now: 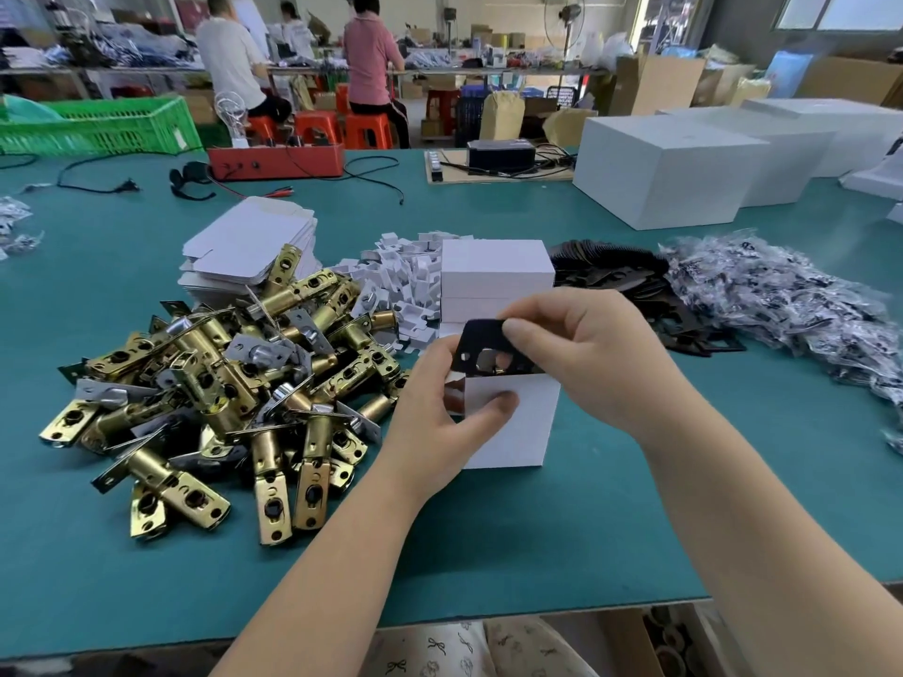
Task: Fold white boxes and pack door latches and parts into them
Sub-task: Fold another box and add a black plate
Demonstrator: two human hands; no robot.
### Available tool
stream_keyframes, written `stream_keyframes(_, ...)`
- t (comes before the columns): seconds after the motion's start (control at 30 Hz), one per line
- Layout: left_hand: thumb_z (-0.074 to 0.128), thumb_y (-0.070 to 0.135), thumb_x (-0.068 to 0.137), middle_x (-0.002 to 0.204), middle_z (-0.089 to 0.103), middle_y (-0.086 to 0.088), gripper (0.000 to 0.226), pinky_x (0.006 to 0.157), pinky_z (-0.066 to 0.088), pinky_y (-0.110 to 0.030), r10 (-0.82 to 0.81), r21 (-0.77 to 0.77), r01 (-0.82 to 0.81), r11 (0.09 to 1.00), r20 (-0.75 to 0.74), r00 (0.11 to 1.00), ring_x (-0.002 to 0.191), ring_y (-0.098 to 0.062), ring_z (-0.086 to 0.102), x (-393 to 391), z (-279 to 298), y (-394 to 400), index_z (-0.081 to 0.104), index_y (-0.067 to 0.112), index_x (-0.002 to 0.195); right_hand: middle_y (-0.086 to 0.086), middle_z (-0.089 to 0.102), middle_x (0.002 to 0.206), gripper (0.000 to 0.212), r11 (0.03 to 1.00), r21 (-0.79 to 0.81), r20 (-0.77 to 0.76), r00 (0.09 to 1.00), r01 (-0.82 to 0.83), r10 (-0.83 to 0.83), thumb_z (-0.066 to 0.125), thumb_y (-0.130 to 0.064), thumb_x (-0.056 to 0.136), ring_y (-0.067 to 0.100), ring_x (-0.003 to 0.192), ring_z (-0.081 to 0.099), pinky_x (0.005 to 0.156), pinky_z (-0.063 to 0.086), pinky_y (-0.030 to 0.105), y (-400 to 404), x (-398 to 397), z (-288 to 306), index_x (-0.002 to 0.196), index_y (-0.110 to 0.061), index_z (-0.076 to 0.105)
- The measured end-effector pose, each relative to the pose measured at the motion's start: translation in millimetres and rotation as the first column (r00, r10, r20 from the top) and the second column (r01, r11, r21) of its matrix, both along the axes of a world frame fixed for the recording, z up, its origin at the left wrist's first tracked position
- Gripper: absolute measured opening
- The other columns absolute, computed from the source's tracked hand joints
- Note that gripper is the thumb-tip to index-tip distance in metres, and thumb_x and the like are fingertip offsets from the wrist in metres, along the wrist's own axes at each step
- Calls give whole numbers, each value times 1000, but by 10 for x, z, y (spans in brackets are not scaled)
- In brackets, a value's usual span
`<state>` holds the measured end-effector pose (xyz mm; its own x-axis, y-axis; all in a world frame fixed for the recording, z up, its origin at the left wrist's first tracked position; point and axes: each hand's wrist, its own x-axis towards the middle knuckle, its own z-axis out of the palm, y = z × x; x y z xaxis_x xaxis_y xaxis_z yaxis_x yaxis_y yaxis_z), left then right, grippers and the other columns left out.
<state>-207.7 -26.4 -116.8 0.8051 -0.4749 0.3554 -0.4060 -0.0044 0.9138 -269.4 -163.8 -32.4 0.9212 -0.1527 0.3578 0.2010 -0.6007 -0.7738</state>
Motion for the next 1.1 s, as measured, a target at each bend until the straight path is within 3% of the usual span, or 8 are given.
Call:
stream_keyframes(0.13,68,41,74,110,63,-3,43,75,54,-29,-6,10,6,1000,-15,1000,92,-16,64,-5,9,-6,56,31,114,-15,68,67,28,994,-101,-8,999,43,-43,59,-13,90,9,63,60,58,45,19,-33,-31,-9,76,-36,66)
stream_keyframes(0.3,71,32,75,109,62,-4,41,71,51,-23,2,22,-1,1000,-39,999,79,-10,64,-6,-6,-3,54,31,112,-3,67,68,20,979,-190,-35,995,80,-88,58,-16,89,18,60,56,55,43,28,-131,-76,-13,77,-30,67)
stream_keyframes(0.43,70,30,75,107,61,-3,40,71,50,-22,-2,23,3,1000,-37,999,76,-5,62,-13,9,4,52,33,111,-13,55,54,20,972,-233,-132,991,-12,-19,57,-16,89,6,44,40,42,31,16,-101,-89,-50,78,-28,68)
stream_keyframes(0.6,71,36,75,107,61,-5,41,73,53,-26,-12,25,13,1000,-18,1000,76,-9,61,-11,5,7,52,33,111,-8,54,86,23,881,-461,-186,982,-106,21,51,-23,94,9,86,45,71,36,23,-89,-66,-29,92,-26,73)
stream_keyframes(0.7,68,46,72,106,61,-3,46,73,53,-27,-24,33,25,999,-28,999,76,-9,60,-15,3,11,52,33,112,-9,57,85,27,800,-573,-197,977,-180,79,49,-33,94,10,87,47,81,36,28,-118,-84,-26,93,-26,74)
stream_keyframes(0.9,70,45,70,109,62,-2,43,75,55,-30,6,38,-4,999,-40,999,83,-13,65,-6,3,2,53,40,108,-8,67,79,17,993,-91,185,981,70,-52,53,-25,84,4,77,57,69,43,16,-296,-58,-124,80,-27,70)
stream_keyframes(1.0,70,45,71,111,62,1,42,82,56,-38,15,63,-12,998,-46,999,93,-18,65,-1,-12,12,52,44,108,-8,67,70,17,948,117,119,944,295,-308,55,-27,84,6,63,53,57,41,20,-646,108,-266,78,-35,69)
stream_keyframes(1.1,70,43,73,110,61,4,41,85,55,-42,23,78,-21,997,-34,999,99,-18,63,5,-21,17,52,43,110,-11,67,81,23,851,-25,-67,848,525,-526,53,-20,90,7,71,56,65,45,23,-1204,335,-489,107,-21,68)
